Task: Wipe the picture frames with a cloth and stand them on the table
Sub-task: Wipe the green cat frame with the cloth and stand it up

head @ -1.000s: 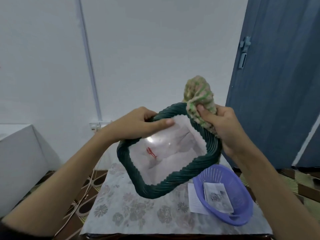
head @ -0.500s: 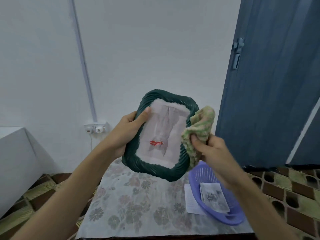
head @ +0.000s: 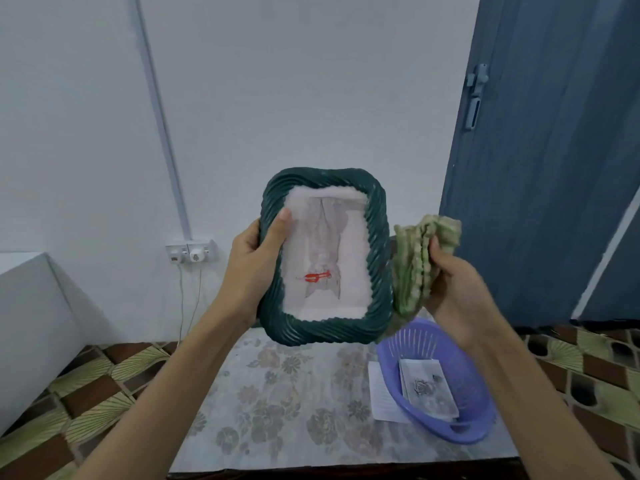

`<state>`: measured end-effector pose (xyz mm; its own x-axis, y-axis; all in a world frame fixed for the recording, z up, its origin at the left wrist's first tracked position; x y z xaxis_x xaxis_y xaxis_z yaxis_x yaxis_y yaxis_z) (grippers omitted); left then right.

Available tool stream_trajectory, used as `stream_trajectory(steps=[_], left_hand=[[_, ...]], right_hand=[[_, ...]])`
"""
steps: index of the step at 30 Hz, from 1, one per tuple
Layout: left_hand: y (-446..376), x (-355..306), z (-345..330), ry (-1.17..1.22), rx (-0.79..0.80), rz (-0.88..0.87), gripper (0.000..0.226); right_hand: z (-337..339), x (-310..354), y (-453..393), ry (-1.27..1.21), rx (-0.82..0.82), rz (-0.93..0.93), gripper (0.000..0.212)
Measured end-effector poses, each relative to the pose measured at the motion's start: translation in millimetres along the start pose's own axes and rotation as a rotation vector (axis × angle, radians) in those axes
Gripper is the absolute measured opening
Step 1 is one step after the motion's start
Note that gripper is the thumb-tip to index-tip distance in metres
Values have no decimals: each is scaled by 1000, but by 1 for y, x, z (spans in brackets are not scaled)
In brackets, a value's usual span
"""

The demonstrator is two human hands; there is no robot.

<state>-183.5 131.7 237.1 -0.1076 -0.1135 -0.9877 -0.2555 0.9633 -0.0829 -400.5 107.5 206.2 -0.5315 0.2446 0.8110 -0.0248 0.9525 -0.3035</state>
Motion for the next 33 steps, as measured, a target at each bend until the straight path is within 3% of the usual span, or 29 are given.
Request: stream_trajectory(steps=[2, 4, 8, 11, 14, 16, 19, 22, 25, 28, 31, 33], left_hand=[[0, 1, 0, -15, -1, -10, 31], [2, 3, -4, -17, 6, -25, 35], [8, 7, -9, -10, -13, -52, 40], [9, 9, -9, -5, -11, -51, 39], [8, 4, -6, -53, -17, -96, 51], [7, 2, -4, -67, -24, -112, 51], [9, 0, -4, -92, -24, -141, 44], [11, 1, -6, -83, -9, -136, 44], [10, 7, -6, -17, 6, -76, 48], [7, 12, -3, 9, 3, -4, 39], [1, 14, 4, 23, -9, 20, 35], [-2, 15, 7, 12, -35, 12, 38]], right_hand=[[-8, 2, 7, 117, 169, 26, 26], [-14, -2, 13, 373, 238, 98, 16], [-17, 7, 13, 830, 71, 409, 13], [-4, 2, 9, 714, -80, 351, 20], [-8, -19, 11, 412, 83, 103, 9], [-12, -22, 15, 321, 196, 36, 21], [-11, -20, 16, 357, 188, 79, 27], [-4, -19, 13, 439, 32, 162, 16], [5, -27, 8, 241, -104, 53, 11], [8, -27, 1, 77, -60, -83, 16], [24, -7, -3, 182, -81, 20, 20], [23, 7, 1, 262, 9, 91, 23]])
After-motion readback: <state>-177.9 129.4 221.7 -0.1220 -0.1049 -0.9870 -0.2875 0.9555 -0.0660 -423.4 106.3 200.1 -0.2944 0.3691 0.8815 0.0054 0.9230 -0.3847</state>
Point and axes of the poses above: each hand's wrist, its own y-axis away from the middle knuckle, its own z-axis out of the back of the hand, x = y × z, the point moved 7 cm from there along -y, towards the middle knuckle, and after that the axes turned 12 degrees about z, right-handed, at the moved point
